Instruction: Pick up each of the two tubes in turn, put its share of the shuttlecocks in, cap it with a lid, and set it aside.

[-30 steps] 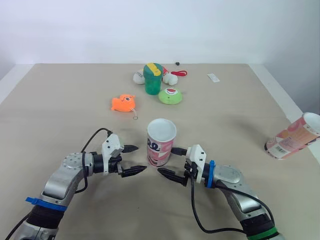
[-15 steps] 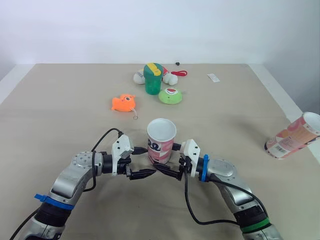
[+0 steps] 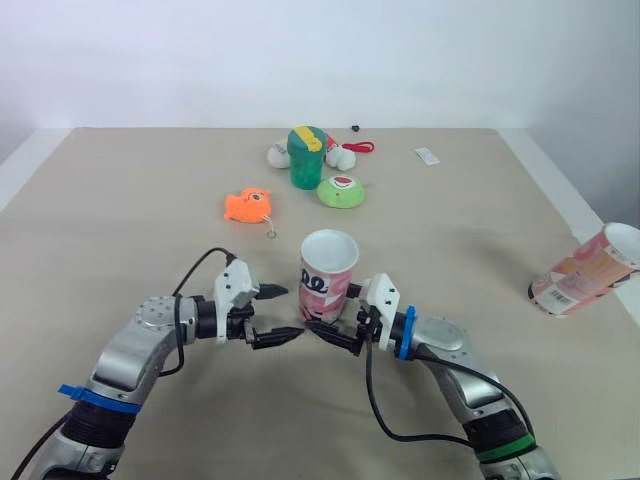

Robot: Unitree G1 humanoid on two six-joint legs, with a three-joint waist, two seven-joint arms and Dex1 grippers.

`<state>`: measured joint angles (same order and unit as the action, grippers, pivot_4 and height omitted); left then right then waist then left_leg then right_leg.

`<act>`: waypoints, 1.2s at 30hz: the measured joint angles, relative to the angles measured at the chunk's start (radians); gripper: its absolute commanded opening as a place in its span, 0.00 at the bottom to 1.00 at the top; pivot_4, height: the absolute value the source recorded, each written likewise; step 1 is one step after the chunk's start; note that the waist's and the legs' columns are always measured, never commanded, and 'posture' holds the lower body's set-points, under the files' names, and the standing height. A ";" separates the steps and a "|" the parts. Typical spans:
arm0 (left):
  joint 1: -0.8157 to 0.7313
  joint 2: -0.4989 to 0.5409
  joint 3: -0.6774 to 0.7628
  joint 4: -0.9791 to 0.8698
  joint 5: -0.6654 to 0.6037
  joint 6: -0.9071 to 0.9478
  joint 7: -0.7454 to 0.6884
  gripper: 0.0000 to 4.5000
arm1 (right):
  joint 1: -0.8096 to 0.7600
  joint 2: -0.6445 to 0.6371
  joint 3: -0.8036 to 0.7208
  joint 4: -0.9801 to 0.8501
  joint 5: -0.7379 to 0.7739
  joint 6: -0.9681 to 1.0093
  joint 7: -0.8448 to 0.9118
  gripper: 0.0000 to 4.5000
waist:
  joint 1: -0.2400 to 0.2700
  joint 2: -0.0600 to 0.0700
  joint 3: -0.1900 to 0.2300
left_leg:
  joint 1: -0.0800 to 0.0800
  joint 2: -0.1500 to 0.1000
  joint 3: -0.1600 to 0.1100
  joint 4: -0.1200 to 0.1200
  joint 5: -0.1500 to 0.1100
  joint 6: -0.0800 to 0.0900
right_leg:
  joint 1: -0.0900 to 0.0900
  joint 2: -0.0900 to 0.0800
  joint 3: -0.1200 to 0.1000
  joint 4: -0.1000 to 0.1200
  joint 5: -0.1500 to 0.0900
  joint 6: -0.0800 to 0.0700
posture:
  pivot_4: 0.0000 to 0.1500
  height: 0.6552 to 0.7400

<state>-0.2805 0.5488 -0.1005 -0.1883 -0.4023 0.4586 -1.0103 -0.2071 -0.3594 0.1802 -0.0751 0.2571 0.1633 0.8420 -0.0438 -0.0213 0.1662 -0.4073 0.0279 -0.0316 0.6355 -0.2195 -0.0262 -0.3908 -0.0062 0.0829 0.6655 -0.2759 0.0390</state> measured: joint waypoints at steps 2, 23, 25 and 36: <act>-0.007 0.006 0.017 -0.001 -0.001 0.001 0.004 1.00 | 0.006 -0.010 -0.022 -0.011 0.008 0.012 -0.009 0.94 | 0.000 0.000 0.000 | 0.000 -0.001 0.001 0.000 0.000 0.000 | 0.000 -0.001 0.000 0.000 0.000 0.000 | 1.00 1.00; -0.119 -0.159 -0.021 0.039 0.011 -0.064 0.072 1.00 | 0.048 0.025 -0.391 -0.022 0.055 0.024 -0.370 0.74 | 0.012 0.000 0.001 | -0.001 -0.003 0.001 0.001 0.002 -0.004 | 0.000 -0.002 0.002 0.000 0.002 0.001 | 1.00 1.00; -0.146 -0.203 -0.041 0.078 0.029 -0.094 0.091 1.00 | 0.050 0.025 -0.443 0.005 0.052 0.039 -0.438 0.74 | 0.011 0.001 0.001 | 0.000 -0.002 0.002 0.001 0.002 -0.004 | 0.000 -0.001 0.002 0.000 0.003 0.000 | 1.00 1.00; -0.216 -0.295 -0.093 0.219 0.079 -0.213 0.097 1.00 | -0.006 0.025 -0.563 0.181 0.011 0.037 -0.662 0.74 | 0.007 0.003 0.001 | 0.000 -0.002 0.003 0.001 0.002 -0.004 | 0.000 -0.001 0.004 0.001 0.004 0.000 | 1.00 1.00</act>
<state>-0.4969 0.2536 -0.1932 0.0311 -0.3236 0.2458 -0.9129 -0.2136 -0.3344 -0.3833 0.1055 0.2683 0.2001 0.1797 -0.0363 -0.0185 0.1670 -0.4073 0.0254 -0.0286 0.6362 -0.2173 -0.0299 -0.3909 -0.0069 0.0867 0.6661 -0.2723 0.0390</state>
